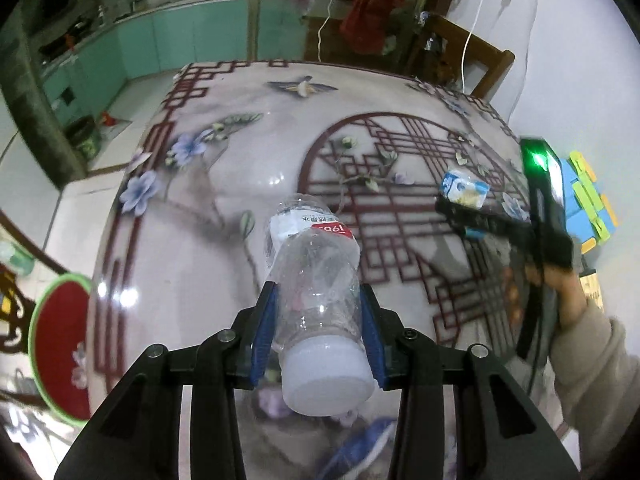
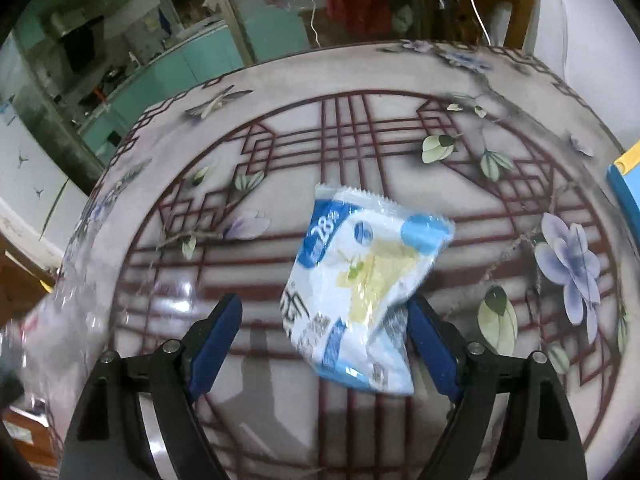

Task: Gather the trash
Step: 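Grasp clear water bottle with left gripper while right gripper grasps blue-white bag, then carry bottle and blue-white bag over the red bucket and release both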

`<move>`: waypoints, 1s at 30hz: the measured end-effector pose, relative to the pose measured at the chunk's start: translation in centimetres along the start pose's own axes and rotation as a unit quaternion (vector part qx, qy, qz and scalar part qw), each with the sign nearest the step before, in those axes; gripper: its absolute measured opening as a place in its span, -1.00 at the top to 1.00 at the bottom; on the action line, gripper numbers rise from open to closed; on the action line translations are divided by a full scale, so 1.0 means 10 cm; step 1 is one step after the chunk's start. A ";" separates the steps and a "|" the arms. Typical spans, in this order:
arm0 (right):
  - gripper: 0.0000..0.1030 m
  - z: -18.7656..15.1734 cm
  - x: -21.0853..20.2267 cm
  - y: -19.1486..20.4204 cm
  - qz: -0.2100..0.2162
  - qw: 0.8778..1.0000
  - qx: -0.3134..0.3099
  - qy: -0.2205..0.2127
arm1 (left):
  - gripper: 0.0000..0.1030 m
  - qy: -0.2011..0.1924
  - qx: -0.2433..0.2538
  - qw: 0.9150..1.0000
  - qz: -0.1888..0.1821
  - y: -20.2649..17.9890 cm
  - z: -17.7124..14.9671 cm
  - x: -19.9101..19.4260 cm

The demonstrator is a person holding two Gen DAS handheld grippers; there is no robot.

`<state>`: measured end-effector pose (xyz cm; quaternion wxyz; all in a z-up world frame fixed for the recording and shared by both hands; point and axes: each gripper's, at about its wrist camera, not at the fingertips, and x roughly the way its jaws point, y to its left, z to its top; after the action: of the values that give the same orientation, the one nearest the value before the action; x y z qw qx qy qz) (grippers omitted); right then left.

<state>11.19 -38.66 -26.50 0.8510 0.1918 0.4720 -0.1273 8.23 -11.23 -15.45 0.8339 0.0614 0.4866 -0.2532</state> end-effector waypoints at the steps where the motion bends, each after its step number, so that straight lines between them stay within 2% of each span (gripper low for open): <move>1: -0.64 0.03 0.01 0.02 -0.007 1.000 -0.004 0.006 | 0.26 0.001 -0.001 1.000 0.001 0.01 -0.03 -0.02; 2: -0.63 0.06 0.04 0.06 -0.016 1.000 -0.010 0.017 | 0.26 0.001 -0.004 1.000 0.001 0.04 -0.05 -0.03; 3: -0.47 0.09 0.05 0.08 -0.020 0.999 -0.013 0.024 | 0.26 0.002 -0.008 1.000 0.001 0.06 -0.07 -0.05; 4: -0.21 0.10 0.06 0.11 -0.016 0.999 -0.018 0.027 | 0.26 0.002 -0.014 1.000 0.001 0.10 -0.10 -0.07; 5: 0.30 0.12 0.05 0.14 -0.016 0.999 -0.025 0.028 | 0.26 0.002 -0.017 1.000 0.001 0.12 -0.14 -0.10; 8: 0.50 0.15 0.03 0.14 0.005 0.999 -0.015 0.040 | 0.26 0.002 -0.034 0.999 0.002 0.25 -0.23 -0.15; 9: 0.82 0.14 0.01 0.13 0.009 0.999 -0.010 0.039 | 0.26 0.003 -0.039 0.999 0.003 0.29 -0.25 -0.17; 13: 0.84 0.08 -0.26 0.21 0.030 0.999 -0.006 0.019 | 0.26 0.001 -0.056 0.998 0.009 0.45 -0.34 -0.26; 21: 0.84 -0.06 -0.94 0.64 0.062 0.997 -0.044 -0.032 | 0.26 0.001 -0.080 0.997 0.010 0.71 -0.43 -0.35; 30: 0.84 -0.31 -1.38 1.15 0.089 0.992 -0.082 -0.047 | 0.27 -0.013 -0.074 0.997 0.002 0.86 -0.44 -0.46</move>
<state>6.21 -26.51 -13.90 0.8931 0.1566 0.4213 -0.0212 7.15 -0.55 -15.07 0.8427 -0.0030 0.4931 -0.2160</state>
